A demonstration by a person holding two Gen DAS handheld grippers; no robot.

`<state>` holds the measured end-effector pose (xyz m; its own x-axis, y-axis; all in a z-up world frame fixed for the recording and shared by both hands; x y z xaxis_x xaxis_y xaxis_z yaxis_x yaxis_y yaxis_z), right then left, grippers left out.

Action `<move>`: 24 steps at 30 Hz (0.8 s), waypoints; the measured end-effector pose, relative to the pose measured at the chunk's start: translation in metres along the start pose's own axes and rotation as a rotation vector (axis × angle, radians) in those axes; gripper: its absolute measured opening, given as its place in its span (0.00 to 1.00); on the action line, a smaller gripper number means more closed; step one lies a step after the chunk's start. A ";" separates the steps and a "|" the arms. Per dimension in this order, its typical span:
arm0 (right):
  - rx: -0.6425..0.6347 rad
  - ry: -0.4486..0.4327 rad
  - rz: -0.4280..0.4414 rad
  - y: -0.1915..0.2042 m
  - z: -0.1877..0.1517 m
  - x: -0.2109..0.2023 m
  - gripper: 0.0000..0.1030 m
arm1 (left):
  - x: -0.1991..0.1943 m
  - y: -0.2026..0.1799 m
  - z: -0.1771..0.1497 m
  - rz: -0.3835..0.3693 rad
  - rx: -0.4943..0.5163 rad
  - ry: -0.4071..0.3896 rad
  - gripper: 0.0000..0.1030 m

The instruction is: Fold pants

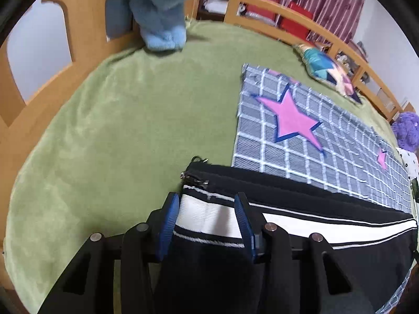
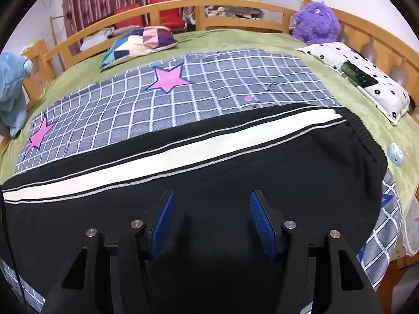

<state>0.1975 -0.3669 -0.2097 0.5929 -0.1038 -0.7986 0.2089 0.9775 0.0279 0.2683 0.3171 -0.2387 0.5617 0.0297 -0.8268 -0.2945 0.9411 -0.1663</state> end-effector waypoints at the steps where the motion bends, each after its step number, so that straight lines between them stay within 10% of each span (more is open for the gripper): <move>1: 0.005 0.005 -0.005 0.002 -0.001 0.000 0.57 | 0.008 0.001 -0.002 -0.001 -0.010 0.026 0.42; 4: 0.067 0.021 0.017 0.010 -0.003 -0.003 0.57 | 0.020 0.001 -0.003 -0.014 -0.014 0.033 0.42; 6: 0.084 0.019 0.037 0.018 -0.002 -0.006 0.57 | 0.021 0.000 0.002 -0.013 -0.007 0.010 0.20; 11: 0.048 0.016 0.025 0.035 -0.003 -0.014 0.57 | -0.020 -0.007 0.032 -0.123 -0.029 -0.151 0.19; 16: 0.009 0.004 0.019 0.047 -0.002 -0.020 0.57 | 0.012 -0.008 0.032 -0.070 -0.015 -0.098 0.19; 24: -0.147 0.001 0.040 0.084 0.007 -0.005 0.57 | 0.017 0.003 0.020 -0.014 -0.034 -0.043 0.59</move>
<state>0.2171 -0.2851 -0.1990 0.5974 -0.0643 -0.7993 0.0688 0.9972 -0.0288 0.2923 0.3269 -0.2424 0.5984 0.0320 -0.8005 -0.3122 0.9295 -0.1963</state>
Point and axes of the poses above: each gripper's, at about its wrist camera, not at the fingertips, and x roughly the way its jaws point, y to its left, z to its top, the point moved 10 cm from there along x, roughly the way its jaws point
